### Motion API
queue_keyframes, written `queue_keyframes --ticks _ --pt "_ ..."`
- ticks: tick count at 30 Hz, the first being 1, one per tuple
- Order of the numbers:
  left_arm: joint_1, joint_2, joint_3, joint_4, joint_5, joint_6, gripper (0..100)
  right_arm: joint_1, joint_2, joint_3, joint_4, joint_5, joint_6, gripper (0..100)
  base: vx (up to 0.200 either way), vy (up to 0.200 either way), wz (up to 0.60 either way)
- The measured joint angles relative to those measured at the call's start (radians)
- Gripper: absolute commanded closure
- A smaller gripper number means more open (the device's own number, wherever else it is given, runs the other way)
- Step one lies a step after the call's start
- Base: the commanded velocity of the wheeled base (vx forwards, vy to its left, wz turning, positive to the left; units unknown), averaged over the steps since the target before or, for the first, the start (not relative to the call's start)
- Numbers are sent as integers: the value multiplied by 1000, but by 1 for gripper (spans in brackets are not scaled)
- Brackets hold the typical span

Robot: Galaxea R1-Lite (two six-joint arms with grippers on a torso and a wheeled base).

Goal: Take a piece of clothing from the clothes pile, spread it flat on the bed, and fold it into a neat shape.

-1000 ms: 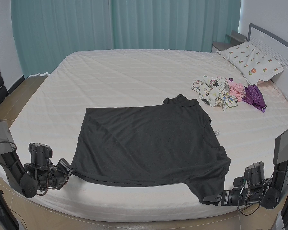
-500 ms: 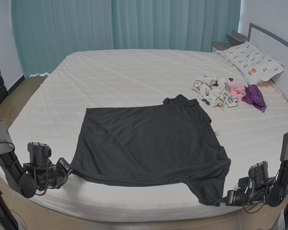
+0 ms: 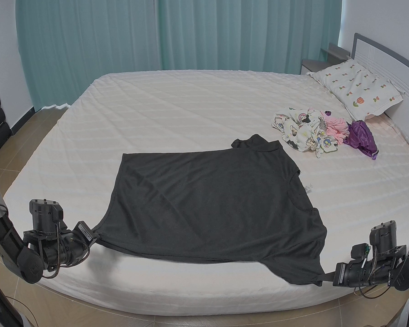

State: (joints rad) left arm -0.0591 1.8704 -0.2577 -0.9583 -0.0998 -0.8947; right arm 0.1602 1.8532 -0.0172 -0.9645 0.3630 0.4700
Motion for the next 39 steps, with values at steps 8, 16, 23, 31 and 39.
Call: queue_keyframes --ticks 8,16,23,31,39 --pt "1 -8 36 1 0 50 100 -2 -77 0 59 19 -44 100 0 0 0" --pt "-1 -11 76 9 0 134 100 -21 -165 0 184 67 -104 100 0 0 0" --pt "-4 -14 111 30 0 207 100 -34 -214 0 270 81 -159 100 0 0 0" --pt "-5 -53 120 171 0 273 100 -49 -299 0 333 150 -186 100 0 0 0" --pt "-5 -150 95 361 0 320 100 -54 -389 0 406 160 -224 100 0 0 0"
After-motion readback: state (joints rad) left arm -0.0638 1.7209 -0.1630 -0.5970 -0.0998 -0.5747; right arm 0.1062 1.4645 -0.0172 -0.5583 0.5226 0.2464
